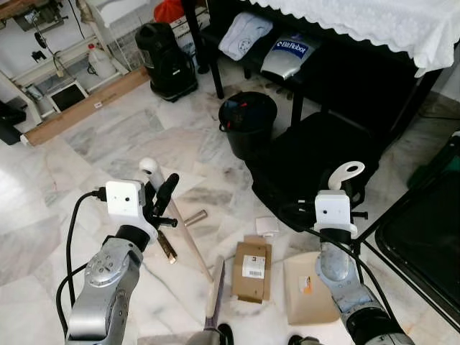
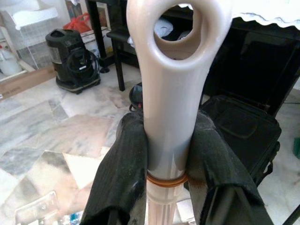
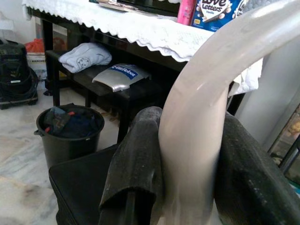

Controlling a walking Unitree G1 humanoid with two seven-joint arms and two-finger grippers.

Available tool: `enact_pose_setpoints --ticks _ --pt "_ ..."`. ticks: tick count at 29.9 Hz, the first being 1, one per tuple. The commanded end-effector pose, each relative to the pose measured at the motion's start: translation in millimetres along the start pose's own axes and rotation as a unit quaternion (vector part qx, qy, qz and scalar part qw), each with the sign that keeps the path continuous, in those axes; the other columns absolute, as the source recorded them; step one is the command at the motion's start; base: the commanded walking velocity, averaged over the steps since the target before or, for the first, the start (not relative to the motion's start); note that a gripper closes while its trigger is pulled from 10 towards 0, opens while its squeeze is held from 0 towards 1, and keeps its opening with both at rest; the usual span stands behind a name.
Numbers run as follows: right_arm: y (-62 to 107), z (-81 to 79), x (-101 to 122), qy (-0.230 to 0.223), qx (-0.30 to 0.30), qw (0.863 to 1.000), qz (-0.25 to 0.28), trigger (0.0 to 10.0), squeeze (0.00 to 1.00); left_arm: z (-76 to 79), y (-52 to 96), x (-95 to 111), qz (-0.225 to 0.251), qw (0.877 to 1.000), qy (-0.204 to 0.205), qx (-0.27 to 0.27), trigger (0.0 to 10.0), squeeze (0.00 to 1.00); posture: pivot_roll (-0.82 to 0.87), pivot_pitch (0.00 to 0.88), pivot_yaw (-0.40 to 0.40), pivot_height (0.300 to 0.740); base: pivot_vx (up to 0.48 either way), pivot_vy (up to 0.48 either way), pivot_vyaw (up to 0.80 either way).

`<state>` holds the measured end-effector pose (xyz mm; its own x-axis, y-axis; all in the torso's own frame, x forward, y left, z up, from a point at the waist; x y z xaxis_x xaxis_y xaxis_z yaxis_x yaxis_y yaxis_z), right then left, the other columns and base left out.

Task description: Sweep floor

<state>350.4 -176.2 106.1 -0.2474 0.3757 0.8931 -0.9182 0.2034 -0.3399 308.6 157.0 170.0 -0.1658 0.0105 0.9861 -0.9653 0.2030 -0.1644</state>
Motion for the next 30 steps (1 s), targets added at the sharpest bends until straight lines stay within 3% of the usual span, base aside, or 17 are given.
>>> enact_pose_setpoints --ticks 1,10,14,19,25,30 --pt "7.3 -11.1 -3 -0.004 0.017 1.0 -0.006 10.0 0.0 -8.5 5.8 2 -0.003 1.0 -0.001 0.009 10.0 0.0 0.23 0.204 0.186 0.74 0.0 0.0 0.0" --pt "21.2 -18.2 -16 -0.006 0.028 0.999 -0.029 10.0 0.0 -9.5 -0.8 -18 -0.056 0.998 -0.005 -0.008 10.0 0.0 0.23 0.214 0.186 0.74 0.0 0.0 0.0" --pt "22.5 -19.5 -16 -0.007 0.028 0.999 -0.032 10.0 0.0 -29.3 -11.1 -30 -0.067 0.997 -0.011 0.045 10.0 0.0 0.22 0.218 0.183 0.74 0.0 0.0 0.0" --pt "22.6 -18.0 -14 -0.014 0.023 0.999 -0.028 10.0 0.0 -40.5 -25.4 -24 -0.031 0.995 -0.03 0.094 10.0 0.0 0.19 0.232 0.174 0.74 0.0 0.0 0.0" --pt "24.4 -16.3 -14 -0.017 0.022 0.999 -0.026 10.0 0.0 -28.7 -35.4 -20 -0.005 0.996 -0.019 0.089 10.0 0.0 0.18 0.241 0.17 0.74 0.0 0.0 0.0" --pt "28.7 -16.3 -16 -0.018 0.025 0.999 -0.028 10.0 0.0 -18.3 -37.0 -38 -0.016 0.996 0.052 0.077 10.0 0.0 0.17 0.255 0.16 0.74 0.0 0.0 0.0"
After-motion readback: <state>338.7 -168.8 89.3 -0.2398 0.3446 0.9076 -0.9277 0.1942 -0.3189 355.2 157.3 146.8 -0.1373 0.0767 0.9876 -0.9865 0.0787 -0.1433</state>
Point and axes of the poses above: a point about 5 cm out from each wrist's last joint towards the gripper, its own y axis pointing back from the gripper into the wrist, its own x axis along the axis of the wrist's last joint, z = x × y, the point moved 4 cm from there along -y, pointing out of the wrist towards the gripper, and after that the axes turned 5 degrees about -y, right-handed, at the moved point
